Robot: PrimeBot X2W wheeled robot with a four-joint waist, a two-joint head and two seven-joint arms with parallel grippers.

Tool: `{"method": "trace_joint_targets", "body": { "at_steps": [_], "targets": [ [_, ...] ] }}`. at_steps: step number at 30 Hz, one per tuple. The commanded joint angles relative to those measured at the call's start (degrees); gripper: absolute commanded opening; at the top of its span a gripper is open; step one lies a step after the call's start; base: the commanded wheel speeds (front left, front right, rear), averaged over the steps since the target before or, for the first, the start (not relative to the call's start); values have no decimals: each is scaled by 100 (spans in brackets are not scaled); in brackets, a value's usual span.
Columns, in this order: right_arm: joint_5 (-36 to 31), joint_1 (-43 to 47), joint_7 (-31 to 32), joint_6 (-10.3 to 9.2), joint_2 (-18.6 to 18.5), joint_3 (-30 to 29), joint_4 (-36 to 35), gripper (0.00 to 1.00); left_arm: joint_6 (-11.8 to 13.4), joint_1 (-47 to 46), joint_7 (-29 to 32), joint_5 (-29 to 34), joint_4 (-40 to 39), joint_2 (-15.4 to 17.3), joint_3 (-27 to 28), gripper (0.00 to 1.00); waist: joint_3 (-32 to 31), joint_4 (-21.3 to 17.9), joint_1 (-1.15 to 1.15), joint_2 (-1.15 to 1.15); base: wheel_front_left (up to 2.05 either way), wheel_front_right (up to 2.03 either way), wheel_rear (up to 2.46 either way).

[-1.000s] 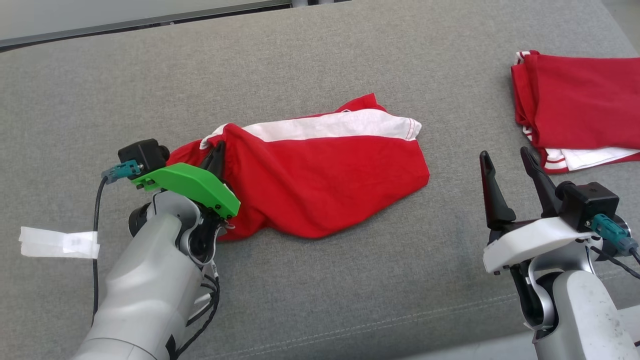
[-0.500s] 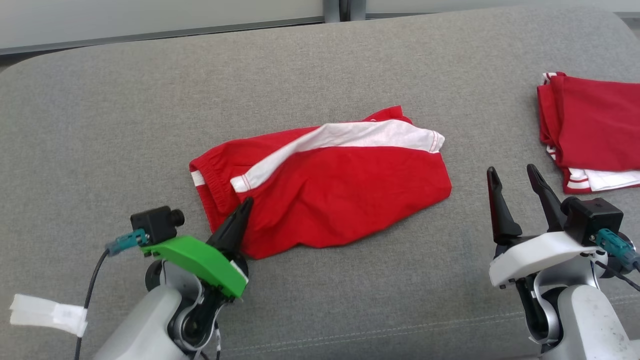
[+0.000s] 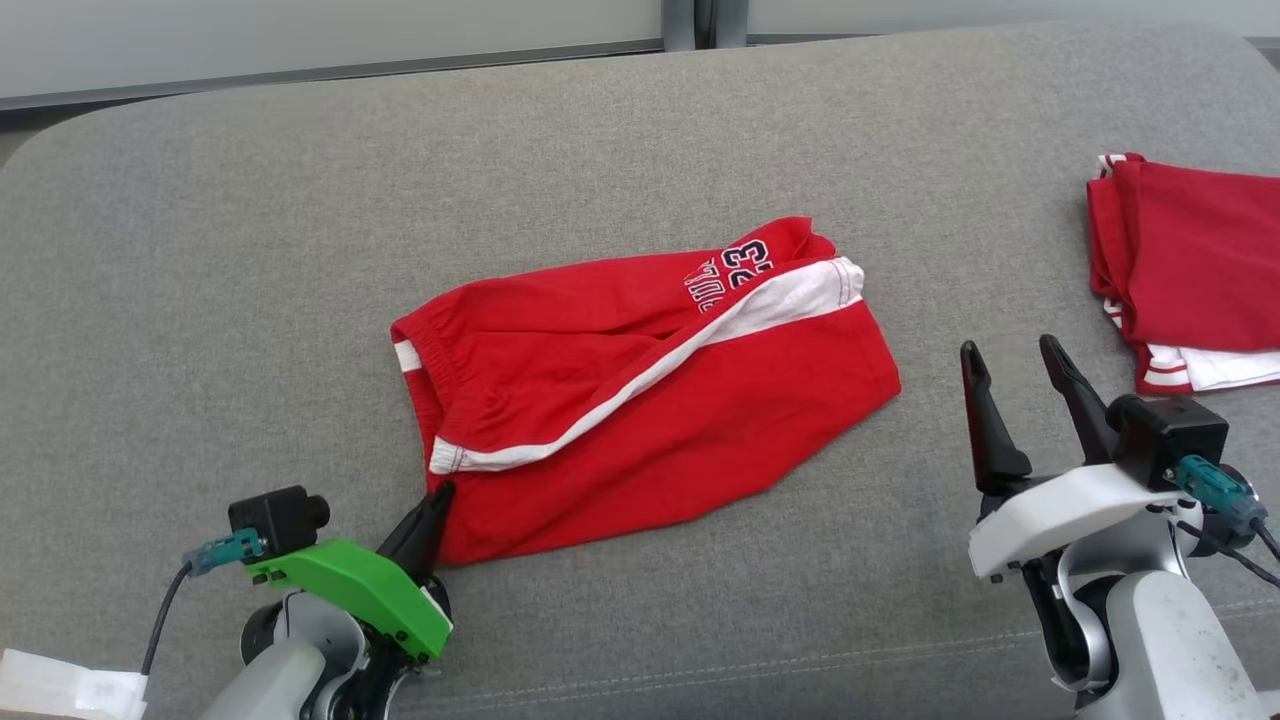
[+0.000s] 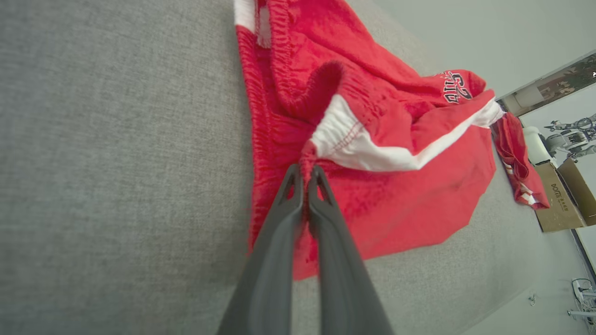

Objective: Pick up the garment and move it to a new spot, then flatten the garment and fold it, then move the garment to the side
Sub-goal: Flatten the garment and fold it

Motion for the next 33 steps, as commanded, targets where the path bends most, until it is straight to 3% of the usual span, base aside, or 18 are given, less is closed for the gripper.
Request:
{"method": "trace_joint_targets", "body": {
  "at_steps": [1,5,6,7,8,11,15,25,33],
  "targets": [
    [11,-10,24,-4,-38,39,34,100,76,-56,-54,11,162,-54,33,0,-9,-16,0,0,0,0,0],
    [35,3,33,-4,-55,78,88,100,134,-123,-278,3,511,-210,102,0,-51,-40,0,0,0,0,0],
    [41,12,31,-4,-54,80,101,100,113,-140,-335,13,554,-251,107,19,-68,-44,0,0,0,0,0],
    [45,25,25,-4,-55,82,116,100,89,-145,-395,21,577,-291,114,48,-90,-46,0,0,0,0,0],
    [51,40,20,-4,-59,81,127,100,76,-139,-464,23,584,-318,142,99,-113,-48,0,0,0,0,0],
    [56,89,8,-4,-65,80,157,100,46,-73,-610,108,544,-348,181,100,-189,-51,0,0,0,0,0],
    [62,173,-1,-4,-66,57,188,100,232,150,-802,477,303,-232,274,100,-357,-31,0,0,0,0,0],
    [40,351,4,-4,-107,7,224,100,1051,995,-844,1699,-922,-15,916,100,-818,62,0,0,0,0,0],
    [12,387,44,-4,-150,41,169,100,1515,1743,-846,2313,-1711,108,1313,100,-1039,95,0,0,0,0,0]
  ]
}}
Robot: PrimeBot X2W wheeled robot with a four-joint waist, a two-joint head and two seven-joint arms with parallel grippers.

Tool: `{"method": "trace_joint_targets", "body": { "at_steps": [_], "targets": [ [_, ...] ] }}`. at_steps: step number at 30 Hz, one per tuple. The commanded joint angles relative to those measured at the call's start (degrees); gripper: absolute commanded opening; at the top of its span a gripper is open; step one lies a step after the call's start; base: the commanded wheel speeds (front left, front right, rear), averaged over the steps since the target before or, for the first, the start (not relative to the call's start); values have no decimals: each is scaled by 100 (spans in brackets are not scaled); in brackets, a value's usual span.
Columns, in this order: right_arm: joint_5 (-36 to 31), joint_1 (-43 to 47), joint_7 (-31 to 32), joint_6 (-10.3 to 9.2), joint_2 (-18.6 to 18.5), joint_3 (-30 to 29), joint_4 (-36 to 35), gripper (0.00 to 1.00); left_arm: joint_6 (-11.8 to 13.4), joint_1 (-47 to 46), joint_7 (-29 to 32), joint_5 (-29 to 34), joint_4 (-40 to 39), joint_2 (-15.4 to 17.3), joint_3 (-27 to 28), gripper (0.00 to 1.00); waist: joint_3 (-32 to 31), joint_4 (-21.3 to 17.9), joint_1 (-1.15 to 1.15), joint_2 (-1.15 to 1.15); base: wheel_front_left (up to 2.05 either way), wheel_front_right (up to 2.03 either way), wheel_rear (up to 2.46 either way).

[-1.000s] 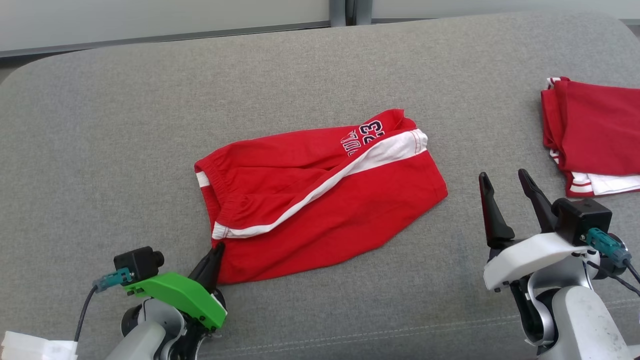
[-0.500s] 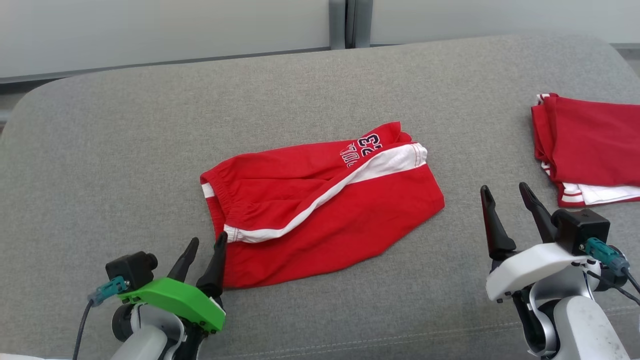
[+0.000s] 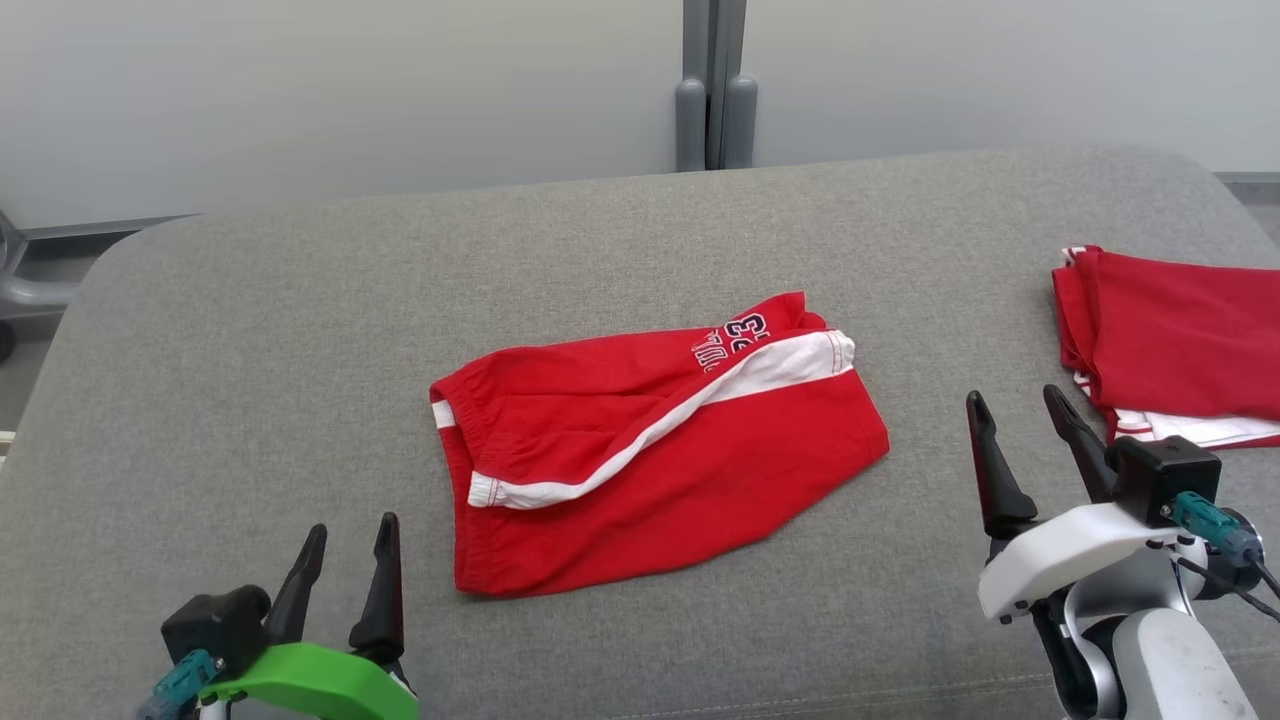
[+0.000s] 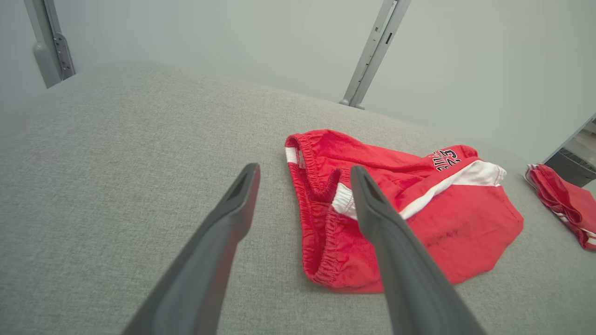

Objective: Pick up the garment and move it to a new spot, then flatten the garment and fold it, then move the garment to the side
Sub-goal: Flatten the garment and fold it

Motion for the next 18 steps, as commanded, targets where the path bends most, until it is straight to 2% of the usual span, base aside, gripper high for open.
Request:
{"method": "trace_joint_targets", "body": {
  "at_steps": [1,8,18],
  "targets": [
    [-24,56,21,-4,-28,19,-24,100,52,128,-23,58,-73,40,60,100,-52,16,0,0,0,0,0],
    [34,50,39,-4,-73,224,-39,100,352,713,-24,359,-665,109,369,100,-172,19,0,0,0,0,0],
    [118,127,31,-4,-75,463,18,100,379,1144,-25,518,-892,264,581,100,-307,41,0,0,0,0,0]
  ]
}}
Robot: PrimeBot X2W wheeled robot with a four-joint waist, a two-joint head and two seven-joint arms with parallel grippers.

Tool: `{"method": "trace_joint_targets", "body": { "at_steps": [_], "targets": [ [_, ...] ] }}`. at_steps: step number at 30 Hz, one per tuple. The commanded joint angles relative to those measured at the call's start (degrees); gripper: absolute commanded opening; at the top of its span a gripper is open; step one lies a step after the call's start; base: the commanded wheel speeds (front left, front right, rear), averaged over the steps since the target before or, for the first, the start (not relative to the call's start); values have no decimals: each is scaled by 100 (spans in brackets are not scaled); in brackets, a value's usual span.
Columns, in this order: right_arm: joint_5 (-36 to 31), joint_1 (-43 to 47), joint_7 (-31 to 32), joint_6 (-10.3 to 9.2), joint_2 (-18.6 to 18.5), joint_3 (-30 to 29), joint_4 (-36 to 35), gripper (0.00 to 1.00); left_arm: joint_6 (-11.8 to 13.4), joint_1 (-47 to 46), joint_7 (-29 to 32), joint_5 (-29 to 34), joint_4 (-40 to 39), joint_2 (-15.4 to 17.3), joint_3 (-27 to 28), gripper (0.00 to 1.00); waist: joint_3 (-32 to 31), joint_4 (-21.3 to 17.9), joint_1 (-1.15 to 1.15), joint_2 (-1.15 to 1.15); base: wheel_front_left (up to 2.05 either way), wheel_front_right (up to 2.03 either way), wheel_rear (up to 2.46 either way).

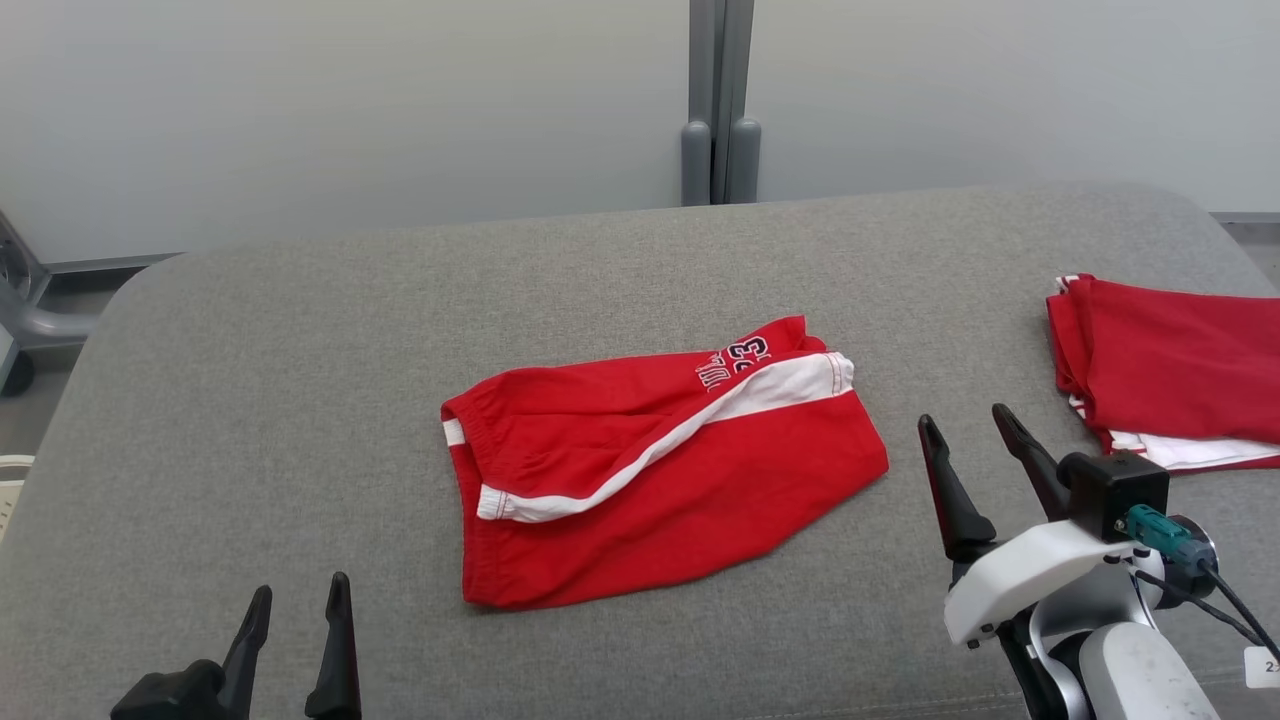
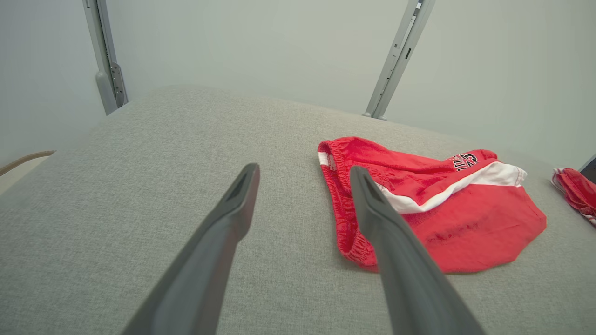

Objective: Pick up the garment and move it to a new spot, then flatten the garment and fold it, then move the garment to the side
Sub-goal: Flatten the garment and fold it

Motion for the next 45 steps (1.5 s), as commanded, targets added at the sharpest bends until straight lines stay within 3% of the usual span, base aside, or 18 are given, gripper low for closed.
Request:
{"method": "trace_joint_targets", "body": {
  "at_steps": [1,20,30,34,38,45],
  "targets": [
    [39,60,-23,-4,-20,19,28,100,-7,92,-23,70,20,65,28,100,-12,2,0,0,0,0,0],
    [118,43,-133,-4,39,123,228,100,-46,116,5,84,21,70,13,100,-49,37,0,0,0,0,0],
    [88,0,-172,-4,82,72,218,100,-163,-269,225,152,19,-29,-270,100,73,52,0,0,0,0,0],
    [63,-45,-151,-4,93,62,197,100,-382,-702,566,71,268,-186,-521,100,189,65,0,0,0,0,0],
    [55,-103,-132,-4,99,112,205,100,-793,-1232,1023,-260,638,-410,-700,100,333,31,0,0,0,0,0],
    [40,-285,-136,-4,53,195,204,100,-1287,-2185,1705,-372,1500,-469,-947,100,656,-109,0,0,0,0,0]
  ]
}}
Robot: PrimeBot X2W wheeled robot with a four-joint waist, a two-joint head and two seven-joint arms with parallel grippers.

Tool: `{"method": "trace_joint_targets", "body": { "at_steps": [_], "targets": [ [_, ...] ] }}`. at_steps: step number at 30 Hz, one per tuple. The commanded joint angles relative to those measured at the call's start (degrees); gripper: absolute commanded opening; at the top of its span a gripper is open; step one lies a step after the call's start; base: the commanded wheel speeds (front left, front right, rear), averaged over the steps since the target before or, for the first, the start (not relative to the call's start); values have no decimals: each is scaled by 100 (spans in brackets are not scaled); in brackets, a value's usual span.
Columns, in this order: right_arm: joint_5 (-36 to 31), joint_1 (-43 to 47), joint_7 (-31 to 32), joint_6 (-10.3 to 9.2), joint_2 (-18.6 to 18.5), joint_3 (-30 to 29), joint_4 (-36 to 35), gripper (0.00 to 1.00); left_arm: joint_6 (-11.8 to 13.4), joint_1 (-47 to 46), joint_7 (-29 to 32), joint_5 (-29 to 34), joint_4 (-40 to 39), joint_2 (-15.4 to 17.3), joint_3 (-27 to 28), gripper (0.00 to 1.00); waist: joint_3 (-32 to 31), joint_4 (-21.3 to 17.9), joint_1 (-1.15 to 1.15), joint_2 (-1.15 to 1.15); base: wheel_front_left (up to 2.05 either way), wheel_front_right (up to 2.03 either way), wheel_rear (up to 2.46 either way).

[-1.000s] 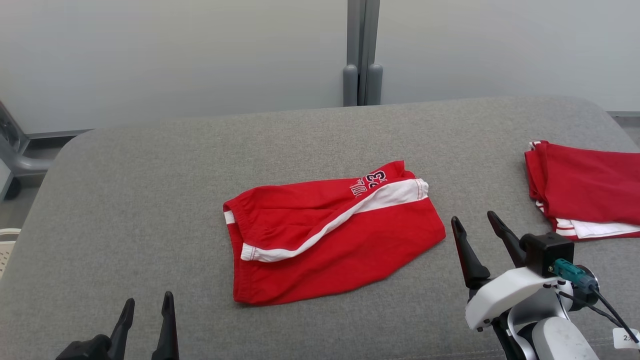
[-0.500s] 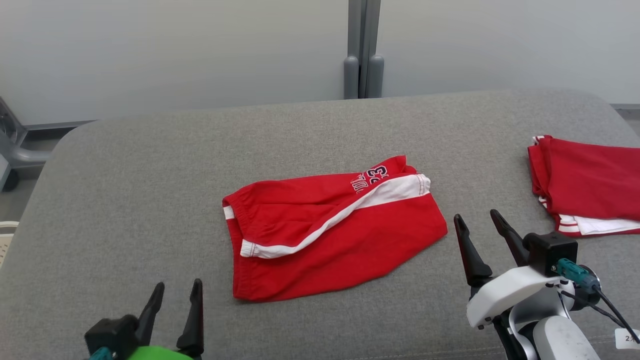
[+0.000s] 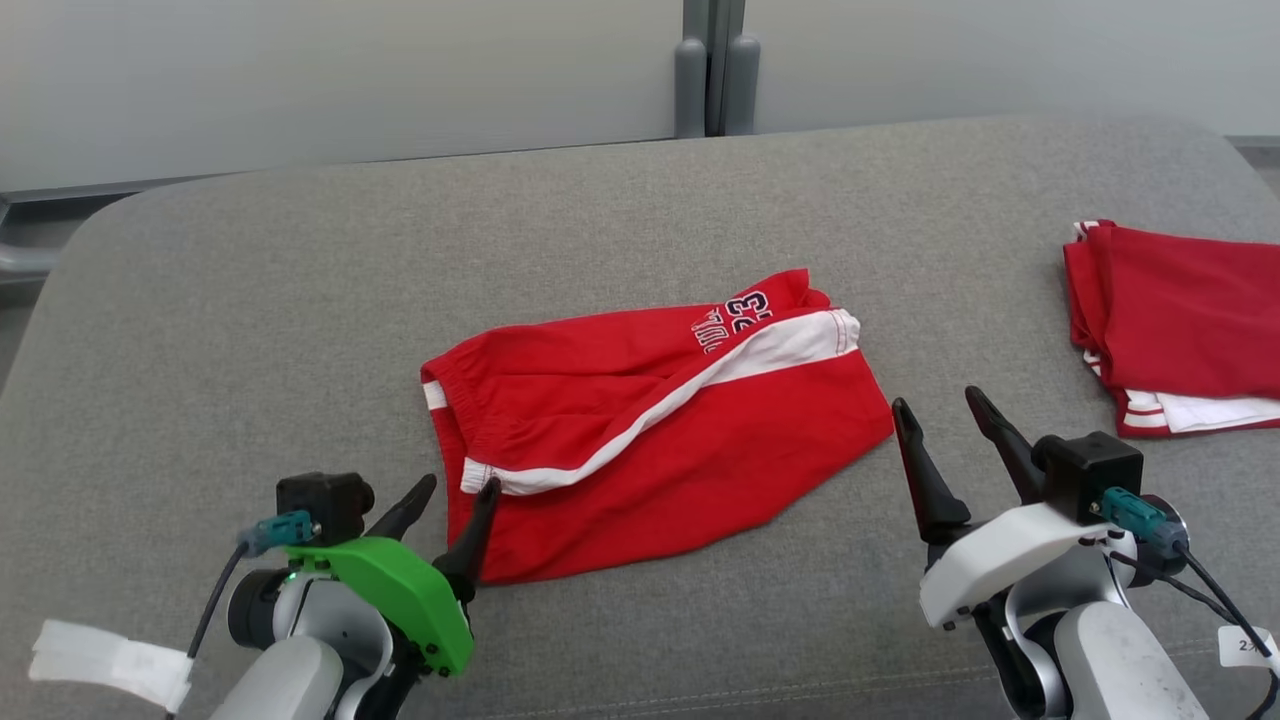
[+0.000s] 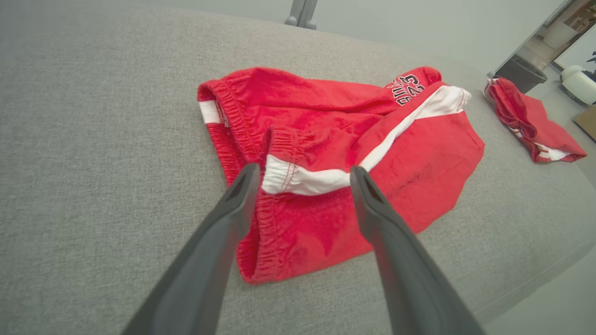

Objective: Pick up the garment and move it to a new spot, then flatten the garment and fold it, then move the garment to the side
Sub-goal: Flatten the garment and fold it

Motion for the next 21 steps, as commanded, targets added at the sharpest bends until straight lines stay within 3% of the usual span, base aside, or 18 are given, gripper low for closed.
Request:
{"method": "trace_joint_targets", "body": {
  "at_steps": [1,11,21],
  "targets": [
    [-10,-83,-21,-4,-24,5,4,100,-76,-201,87,-29,175,-5,-27,100,151,-116,0,0,0,0,0],
    [15,-180,-63,-4,-94,5,38,100,-416,-856,296,-75,1287,-52,-133,100,394,-383,0,0,0,0,0],
    [-9,-91,-88,-4,-93,-59,68,100,-601,-920,429,-156,1368,-17,-281,100,360,-403,0,0,0,0,0]
  ]
}}
